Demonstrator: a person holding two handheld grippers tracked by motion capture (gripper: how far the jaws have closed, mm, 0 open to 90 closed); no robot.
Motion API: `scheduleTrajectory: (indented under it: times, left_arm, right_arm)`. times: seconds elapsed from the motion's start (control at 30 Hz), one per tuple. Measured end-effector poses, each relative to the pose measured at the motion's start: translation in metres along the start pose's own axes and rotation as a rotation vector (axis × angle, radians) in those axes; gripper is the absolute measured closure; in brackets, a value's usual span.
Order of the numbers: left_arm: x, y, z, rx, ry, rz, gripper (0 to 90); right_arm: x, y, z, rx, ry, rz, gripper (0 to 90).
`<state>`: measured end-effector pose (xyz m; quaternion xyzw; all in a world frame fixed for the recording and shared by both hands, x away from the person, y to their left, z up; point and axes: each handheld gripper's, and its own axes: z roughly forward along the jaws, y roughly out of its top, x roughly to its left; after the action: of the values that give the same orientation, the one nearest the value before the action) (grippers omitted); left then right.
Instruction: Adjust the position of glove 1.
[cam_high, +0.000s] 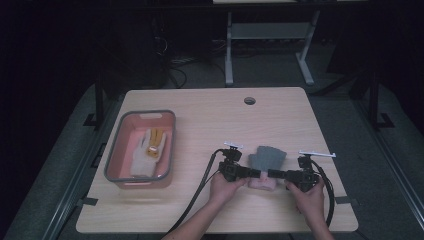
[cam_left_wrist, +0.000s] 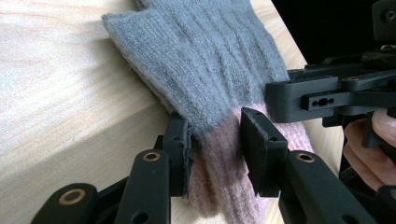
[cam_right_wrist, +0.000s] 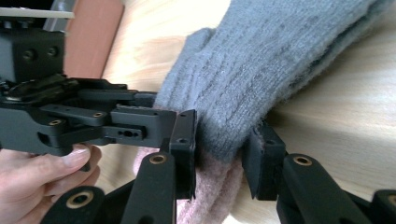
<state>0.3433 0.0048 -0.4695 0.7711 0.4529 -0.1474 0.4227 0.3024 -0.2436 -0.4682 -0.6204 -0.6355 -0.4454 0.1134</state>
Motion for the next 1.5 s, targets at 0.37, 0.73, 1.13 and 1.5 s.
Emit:
scheduleTrajectory:
  times: [0.37,0.73,1.13,1.5]
  left_arm:
    - [0.003,0.000,0.002,0.011,0.010,0.005,57.8]
    - [0.005,0.002,-0.003,-0.007,-0.040,-0.040,65.0]
    - [0.005,0.010,-0.025,-0.035,-0.052,-0.022,65.2]
    - [0.009,0.021,-0.059,-0.072,-0.048,-0.012,65.4]
  right_arm:
    - [-0.008,-0.001,0.003,0.010,-0.049,0.003,56.1]
    - [-0.002,0.006,0.002,0.025,0.013,0.004,68.5]
    - [0.017,0.015,0.001,0.021,0.024,-0.035,68.5]
    - [0.046,0.033,0.010,0.033,0.042,-0.085,68.5]
